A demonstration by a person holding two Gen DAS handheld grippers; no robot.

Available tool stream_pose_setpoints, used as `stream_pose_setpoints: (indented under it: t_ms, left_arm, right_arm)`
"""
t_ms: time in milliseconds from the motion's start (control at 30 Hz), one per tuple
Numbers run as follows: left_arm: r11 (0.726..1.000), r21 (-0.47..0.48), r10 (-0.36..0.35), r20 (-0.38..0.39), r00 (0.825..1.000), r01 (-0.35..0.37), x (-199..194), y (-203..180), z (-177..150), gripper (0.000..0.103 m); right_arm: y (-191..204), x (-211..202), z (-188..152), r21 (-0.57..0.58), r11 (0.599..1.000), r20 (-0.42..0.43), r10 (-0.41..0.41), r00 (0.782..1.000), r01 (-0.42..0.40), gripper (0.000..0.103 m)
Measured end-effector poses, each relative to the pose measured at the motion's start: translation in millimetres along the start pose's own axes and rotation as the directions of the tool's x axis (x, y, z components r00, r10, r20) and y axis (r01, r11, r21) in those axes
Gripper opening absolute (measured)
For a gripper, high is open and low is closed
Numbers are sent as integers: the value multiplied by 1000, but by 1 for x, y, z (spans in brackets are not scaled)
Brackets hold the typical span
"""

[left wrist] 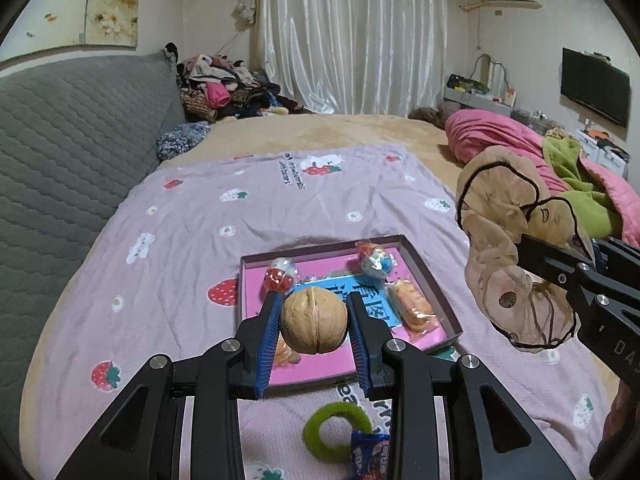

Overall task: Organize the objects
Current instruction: 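Lift and carry the walnut and scrunchie over the pink book tray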

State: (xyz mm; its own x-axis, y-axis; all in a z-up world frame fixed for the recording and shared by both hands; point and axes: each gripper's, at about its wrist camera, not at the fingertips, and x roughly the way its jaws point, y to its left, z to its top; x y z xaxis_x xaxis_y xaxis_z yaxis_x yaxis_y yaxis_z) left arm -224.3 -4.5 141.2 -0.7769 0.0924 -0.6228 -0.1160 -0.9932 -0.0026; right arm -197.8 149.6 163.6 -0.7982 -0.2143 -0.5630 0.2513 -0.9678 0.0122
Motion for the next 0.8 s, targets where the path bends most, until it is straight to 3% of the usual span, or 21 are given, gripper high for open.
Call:
stream_pose_setpoints:
  t_ms: [267, 800]
  left_arm:
    - [1000, -6, -7, -13, 1000, 7, 49, 7, 1, 34]
    - [1000, -23, -21, -58, 998, 19, 149, 14, -35, 34]
  right_arm:
    - [-6, 41, -7, 25, 1000, -14, 4, 1000, -4, 23]
    - [-18, 133, -51, 67, 998, -88, 8, 996, -2, 23]
